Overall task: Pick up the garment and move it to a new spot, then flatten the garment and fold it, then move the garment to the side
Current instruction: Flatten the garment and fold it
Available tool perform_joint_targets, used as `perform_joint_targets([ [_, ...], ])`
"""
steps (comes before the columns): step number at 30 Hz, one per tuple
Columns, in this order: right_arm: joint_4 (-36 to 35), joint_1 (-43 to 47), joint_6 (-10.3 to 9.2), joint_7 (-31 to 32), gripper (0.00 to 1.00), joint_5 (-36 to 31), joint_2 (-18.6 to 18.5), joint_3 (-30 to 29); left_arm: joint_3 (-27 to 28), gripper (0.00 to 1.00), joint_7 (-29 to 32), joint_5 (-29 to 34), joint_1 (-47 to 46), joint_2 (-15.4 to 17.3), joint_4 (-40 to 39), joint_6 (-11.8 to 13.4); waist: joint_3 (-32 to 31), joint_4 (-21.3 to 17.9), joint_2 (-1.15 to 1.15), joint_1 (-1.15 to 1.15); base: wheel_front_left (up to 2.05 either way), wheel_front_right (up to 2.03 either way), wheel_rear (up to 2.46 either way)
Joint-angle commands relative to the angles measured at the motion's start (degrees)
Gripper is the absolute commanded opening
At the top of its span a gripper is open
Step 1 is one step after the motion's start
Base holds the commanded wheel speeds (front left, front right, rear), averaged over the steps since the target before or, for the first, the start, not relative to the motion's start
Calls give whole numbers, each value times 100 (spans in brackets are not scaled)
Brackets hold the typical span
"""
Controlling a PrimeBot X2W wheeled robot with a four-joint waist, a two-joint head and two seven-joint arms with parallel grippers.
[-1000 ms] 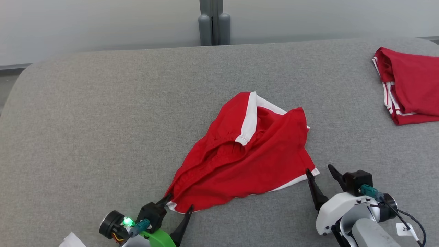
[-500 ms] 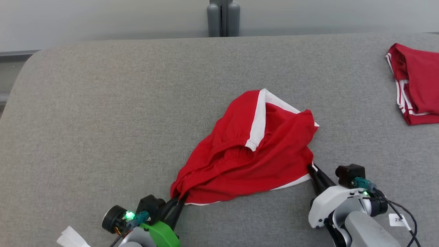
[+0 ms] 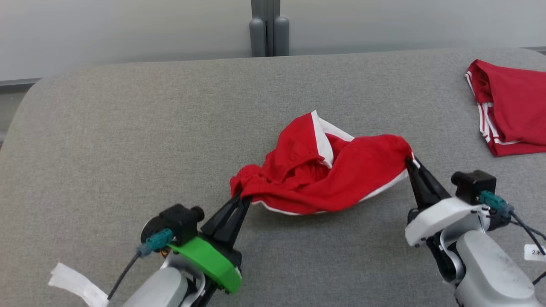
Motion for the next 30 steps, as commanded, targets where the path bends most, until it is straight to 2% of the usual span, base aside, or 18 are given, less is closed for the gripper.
perform_joint_targets([
  [1, -98, -228, -2, 0, 0, 75, -81, 23, 54, 0, 63, -214, -233, 50, -165, 1, 26, -54, 0, 0, 0, 0, 0],
  [7, -34, -1555, -2, 66, 0, 380, -377, 376, 122, 0, 724, -787, -1521, 209, -408, 1, 383, -170, 0, 0, 0, 0, 0],
  [11, 318, -2763, -3, 376, 0, 598, -487, 559, 150, 0, 1150, -1118, -2676, 181, -67, 1, 825, -185, 0, 0, 0, 0, 0],
  [15, 765, -4136, -2, 604, 0, 883, -486, 628, 399, 0, 1372, -1492, -4008, 40, 607, 1, 1308, -188, 0, 0, 0, 0, 0],
  [20, 1448, -5794, -3, 670, 0, 1142, -439, 522, 734, 0, 1324, -1762, -5618, -282, 1634, 1, 1778, -169, 0, 0, 0, 0, 0],
  [23, 1837, -6604, -2, 602, 0, 1177, -386, 524, 718, 0, 1214, -1795, -6392, -461, 2056, 1, 1969, -193, 0, 0, 0, 0, 0],
  [27, 2196, -7270, -2, 452, 0, 1218, -309, 641, 785, 0, 1005, -1983, -7023, -588, 2466, 1, 2138, -240, 0, 0, 0, 0, 0],
  [30, 2376, -7454, -2, 360, 0, 1333, -260, 760, 784, 0, 885, -2157, -7122, -658, 2729, 1, 2244, -284, 0, 0, 0, 0, 0],
])
